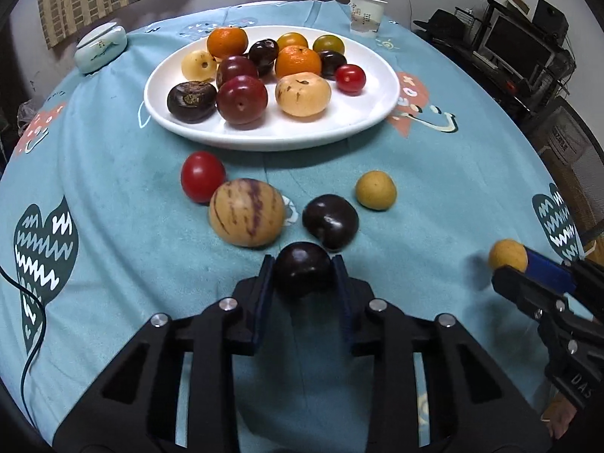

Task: Organize fruits
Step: 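Grasp a small yellow fruit with the right tool while the left tool grasps a dark plum, then carry yellow fruit and dark plum over the plate and open both tools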

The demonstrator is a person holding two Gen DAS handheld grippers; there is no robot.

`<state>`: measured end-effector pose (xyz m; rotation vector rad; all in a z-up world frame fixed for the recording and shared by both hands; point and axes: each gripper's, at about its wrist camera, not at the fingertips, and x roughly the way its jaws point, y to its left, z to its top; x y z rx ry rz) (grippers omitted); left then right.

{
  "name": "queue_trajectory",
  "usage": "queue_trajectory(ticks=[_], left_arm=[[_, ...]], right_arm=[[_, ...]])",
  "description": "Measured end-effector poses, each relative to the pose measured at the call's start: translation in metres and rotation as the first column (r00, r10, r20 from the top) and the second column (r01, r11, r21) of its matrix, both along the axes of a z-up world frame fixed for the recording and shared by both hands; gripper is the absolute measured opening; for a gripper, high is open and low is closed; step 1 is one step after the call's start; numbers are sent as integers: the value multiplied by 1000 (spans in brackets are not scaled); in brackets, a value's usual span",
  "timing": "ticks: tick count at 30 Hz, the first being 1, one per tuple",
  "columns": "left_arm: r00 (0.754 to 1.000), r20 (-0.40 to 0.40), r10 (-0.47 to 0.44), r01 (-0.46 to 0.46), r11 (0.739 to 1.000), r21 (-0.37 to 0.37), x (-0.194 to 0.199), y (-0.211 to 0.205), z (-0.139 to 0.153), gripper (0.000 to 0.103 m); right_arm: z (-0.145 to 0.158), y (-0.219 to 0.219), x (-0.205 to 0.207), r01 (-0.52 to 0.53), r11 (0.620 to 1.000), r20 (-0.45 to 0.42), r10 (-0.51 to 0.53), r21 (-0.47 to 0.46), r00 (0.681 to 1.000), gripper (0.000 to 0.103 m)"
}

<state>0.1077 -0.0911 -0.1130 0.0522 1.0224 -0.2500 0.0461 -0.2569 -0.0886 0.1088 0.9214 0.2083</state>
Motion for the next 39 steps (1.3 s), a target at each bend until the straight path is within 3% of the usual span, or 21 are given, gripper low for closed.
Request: queue_trajectory(ticks=[12,20,26,30,32,39], left_arm=[[996,83,15,-8,997,-79,-34,35,47,30],[992,120,47,-37,996,-87,-31,64,64,30],[990,125,64,-54,995,-82,13,81,87,30],[994,85,65,-58,994,-89,74,75,101,30],[995,80,67,-63,997,-50,107,63,105,30],[995,9,95,-95,995,-16,165,57,85,31]], right_arm=[[25,20,-4,-24,1000,49,23,17,999,28],[27,32,-1,-40,999,42,38,38,998,28],[34,38,21,-72,997,34,70,37,997,28],[42,37,64,-65,996,31,63,61,997,28],[47,36,94,-58,994,34,55,89,998,27],[43,43,152,-91,994,36,89,64,995,27]])
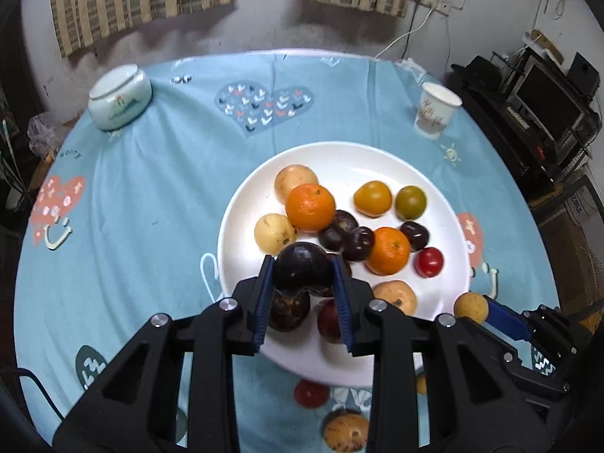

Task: Organize fruits
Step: 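Carry yellow fruit and dark plum over the plate and open both tools, then move both open tools back toward the fruits left on the cloth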

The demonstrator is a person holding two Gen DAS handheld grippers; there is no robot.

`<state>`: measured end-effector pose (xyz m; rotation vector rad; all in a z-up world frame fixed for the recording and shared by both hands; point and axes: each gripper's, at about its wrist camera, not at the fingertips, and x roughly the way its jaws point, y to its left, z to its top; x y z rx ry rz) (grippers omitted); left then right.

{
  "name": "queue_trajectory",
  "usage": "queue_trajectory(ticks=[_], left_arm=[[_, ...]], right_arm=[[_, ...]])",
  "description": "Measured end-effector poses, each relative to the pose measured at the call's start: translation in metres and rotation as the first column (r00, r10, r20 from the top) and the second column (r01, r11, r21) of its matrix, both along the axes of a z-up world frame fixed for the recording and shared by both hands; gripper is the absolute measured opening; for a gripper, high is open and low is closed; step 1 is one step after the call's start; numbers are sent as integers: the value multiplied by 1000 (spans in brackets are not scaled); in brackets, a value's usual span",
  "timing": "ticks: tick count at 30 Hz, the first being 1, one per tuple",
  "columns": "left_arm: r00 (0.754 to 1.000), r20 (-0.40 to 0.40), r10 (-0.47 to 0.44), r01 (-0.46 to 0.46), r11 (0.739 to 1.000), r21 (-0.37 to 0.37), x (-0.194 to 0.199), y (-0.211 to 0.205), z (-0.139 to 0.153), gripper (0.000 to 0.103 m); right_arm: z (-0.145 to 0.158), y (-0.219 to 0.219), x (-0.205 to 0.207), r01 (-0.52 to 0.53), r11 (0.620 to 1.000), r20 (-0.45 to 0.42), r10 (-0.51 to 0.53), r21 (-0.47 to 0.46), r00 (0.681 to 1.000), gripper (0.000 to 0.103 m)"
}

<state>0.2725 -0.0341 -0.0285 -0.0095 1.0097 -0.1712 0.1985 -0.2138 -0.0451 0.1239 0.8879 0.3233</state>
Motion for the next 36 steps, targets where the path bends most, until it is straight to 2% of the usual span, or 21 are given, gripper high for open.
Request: queue_trajectory(ticks=[10,14,15,16,17,18,20,22,24,28,32,36], left_arm=[[998,-60,-28,30,999,35,21,-6,-24,31],[998,-60,-37,40,998,50,23,-8,-24,33],[998,-55,-40,42,998,52,23,-8,-22,48],[998,-48,-37,39,998,54,23,-8,-19,77],[1000,-18,-20,21,998,53,21,-5,-13,85],[1000,6,-10,9,999,50,20,-2,-8,86],[1000,21,-10,9,999,44,17,1,1,86],[999,36,2,-3,1000,30,11,7,10,86],[999,45,17,-18,1000,4,1,15,17,87],[996,65,54,-53,998,-25,-40,29,20,95],[993,91,80,-78,997,-26,-93,38,7,97],[988,100,115,-116,993,7,-143,40,-16,97]], right_arm=[[-19,0,28,-17,998,-25,15,-69,1000,27],[-24,3,35,-15,996,-27,13,-91,1000,28],[-25,5,37,-10,994,-30,7,-109,1000,28],[-26,6,38,-5,992,-33,1,-127,999,38],[-26,8,39,5,988,-31,-9,-152,999,49],[-24,8,38,25,984,-7,-27,-175,1000,67],[-19,7,34,50,981,56,-40,-188,998,70],[-12,5,29,46,982,70,-33,-183,997,71],[-7,2,22,36,986,65,-26,-162,998,71],[3,-6,-13,21,989,68,-11,-143,998,72],[2,-13,-55,15,993,43,-10,-118,999,72],[-8,-13,-88,31,998,-2,-31,-51,1000,72]])
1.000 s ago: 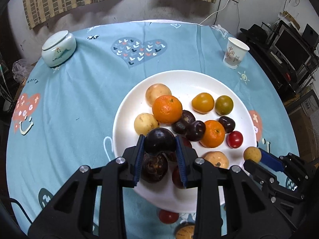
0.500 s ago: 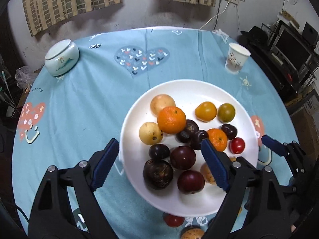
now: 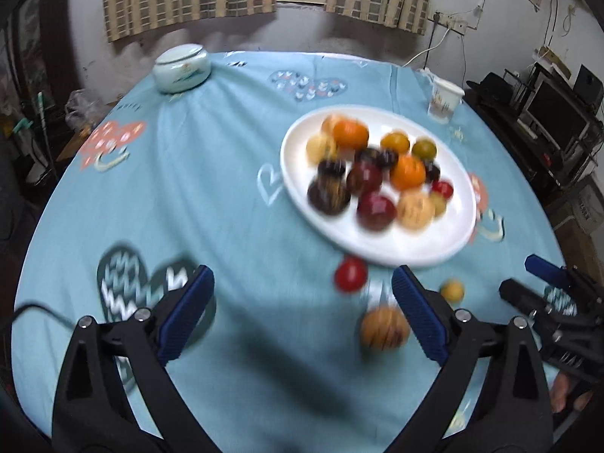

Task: Organize fruits
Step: 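Move both open tools back toward the fruits left on the cloth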

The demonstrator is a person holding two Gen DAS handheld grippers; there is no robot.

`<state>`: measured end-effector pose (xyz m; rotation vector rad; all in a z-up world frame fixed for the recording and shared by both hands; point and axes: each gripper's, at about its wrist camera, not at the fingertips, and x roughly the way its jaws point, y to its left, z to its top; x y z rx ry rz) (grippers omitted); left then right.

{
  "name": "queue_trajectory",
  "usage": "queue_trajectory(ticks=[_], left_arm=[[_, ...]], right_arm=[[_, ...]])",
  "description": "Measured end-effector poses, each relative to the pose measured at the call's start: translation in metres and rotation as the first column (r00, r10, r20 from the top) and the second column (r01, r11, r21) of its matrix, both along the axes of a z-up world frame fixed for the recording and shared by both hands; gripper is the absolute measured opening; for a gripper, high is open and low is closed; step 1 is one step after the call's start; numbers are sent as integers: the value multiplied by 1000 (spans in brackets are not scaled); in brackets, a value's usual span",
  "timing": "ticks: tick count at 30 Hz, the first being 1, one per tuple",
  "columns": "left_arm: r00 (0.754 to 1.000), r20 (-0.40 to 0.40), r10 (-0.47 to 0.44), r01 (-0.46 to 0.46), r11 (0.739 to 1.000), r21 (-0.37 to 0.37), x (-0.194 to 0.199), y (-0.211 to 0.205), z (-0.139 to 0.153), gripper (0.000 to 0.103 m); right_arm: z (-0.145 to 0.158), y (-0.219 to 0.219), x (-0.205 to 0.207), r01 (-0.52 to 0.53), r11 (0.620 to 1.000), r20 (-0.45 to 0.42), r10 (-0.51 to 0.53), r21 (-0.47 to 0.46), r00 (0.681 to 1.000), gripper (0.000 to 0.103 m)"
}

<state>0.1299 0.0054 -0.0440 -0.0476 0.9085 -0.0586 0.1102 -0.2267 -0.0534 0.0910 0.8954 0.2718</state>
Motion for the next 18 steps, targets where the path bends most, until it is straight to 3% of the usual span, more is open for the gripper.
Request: queue_trajectory(ticks=[6,14,15,16,18], left_arm=[[1000,15,2,-4,994,108,-31,-1,-10,97],[999,23,26,-28,995,91,-38,14,-9,97],[999,23,33,-35,996,87,-39,17,-9,97],[999,23,38,-39,996,83,-39,20,-10,97],[999,21,48,-49,996,72,-40,25,-11,97]], right_arm=[[-7,2,-15,23,999,-46,-22,23,999,72],[-10,16,-26,-34,998,-26,36,50,999,72],[-12,21,-28,-70,995,-26,71,71,997,67],[-14,25,-28,-104,990,-24,107,98,994,50],[-17,34,-27,-149,984,-24,152,100,988,36]])
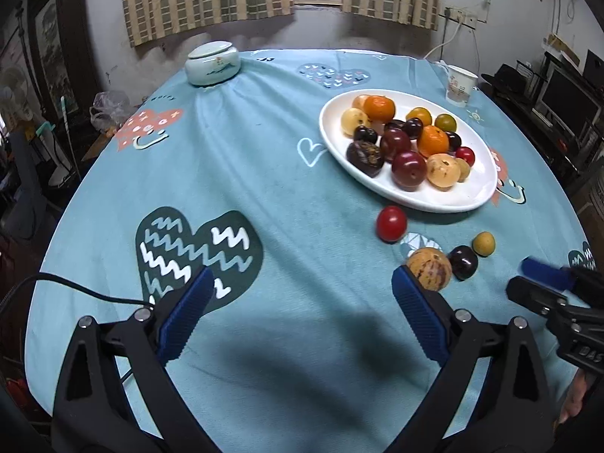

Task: Organize fruits
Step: 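Move both open tools back toward the fruits left on the cloth, then grasp a dark plum with the right tool while the left tool grasps a striped pear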

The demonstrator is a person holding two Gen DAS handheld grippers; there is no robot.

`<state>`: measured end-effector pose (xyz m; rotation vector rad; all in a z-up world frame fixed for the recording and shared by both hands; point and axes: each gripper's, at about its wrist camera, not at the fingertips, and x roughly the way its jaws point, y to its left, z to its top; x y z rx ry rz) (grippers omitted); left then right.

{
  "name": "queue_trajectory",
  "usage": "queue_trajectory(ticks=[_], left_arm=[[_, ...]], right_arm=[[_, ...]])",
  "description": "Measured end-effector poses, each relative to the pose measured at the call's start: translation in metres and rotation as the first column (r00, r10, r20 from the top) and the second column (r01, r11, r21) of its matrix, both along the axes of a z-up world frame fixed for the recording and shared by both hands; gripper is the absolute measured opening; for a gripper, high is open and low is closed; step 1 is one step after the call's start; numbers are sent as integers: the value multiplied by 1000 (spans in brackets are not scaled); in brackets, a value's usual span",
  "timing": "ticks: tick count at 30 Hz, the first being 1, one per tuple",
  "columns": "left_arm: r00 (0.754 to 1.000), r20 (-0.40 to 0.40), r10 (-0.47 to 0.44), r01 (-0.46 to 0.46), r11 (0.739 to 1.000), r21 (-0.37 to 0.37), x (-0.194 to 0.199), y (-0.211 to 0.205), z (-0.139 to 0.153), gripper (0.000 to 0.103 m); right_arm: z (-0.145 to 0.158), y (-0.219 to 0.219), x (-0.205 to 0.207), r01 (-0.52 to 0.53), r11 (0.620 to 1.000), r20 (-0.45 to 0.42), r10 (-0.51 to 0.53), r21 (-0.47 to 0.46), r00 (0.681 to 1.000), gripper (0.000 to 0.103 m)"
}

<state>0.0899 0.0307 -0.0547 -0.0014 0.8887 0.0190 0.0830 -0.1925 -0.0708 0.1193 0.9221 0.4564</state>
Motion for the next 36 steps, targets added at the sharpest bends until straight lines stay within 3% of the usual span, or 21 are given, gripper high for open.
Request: queue_trajectory(ticks=[6,12,14,15,22,28,36], left_arm=[[1000,-3,-1,1,1000,-13,-3,8,-2,97],[999,-23,-28,27,999,-22,-3,1,-7,97],[999,-31,-43,43,999,-14,-3,-6,-10,97],[998,-35,-50,50,999,-10,-3,-10,-11,97],[990,-79,-115,116,993,19,1,-42,-24,97],[979,-109,-172,174,985,5,14,-73,-38,97],[980,-127,-154,160,986,44,29,-102,-58,97]], right_arm=[[-17,18,18,-2,997,-23,0,-83,1000,36],[-43,26,45,-3,992,-90,-8,-124,996,36],[-41,26,45,-5,992,-74,-4,-126,997,34],[-39,26,43,-7,992,-69,-2,-127,998,28],[-14,-2,4,44,990,-10,-45,-131,999,28],[-25,-40,-26,88,990,-73,-97,-110,993,28],[-39,-63,-33,108,991,-97,-115,-77,989,28]])
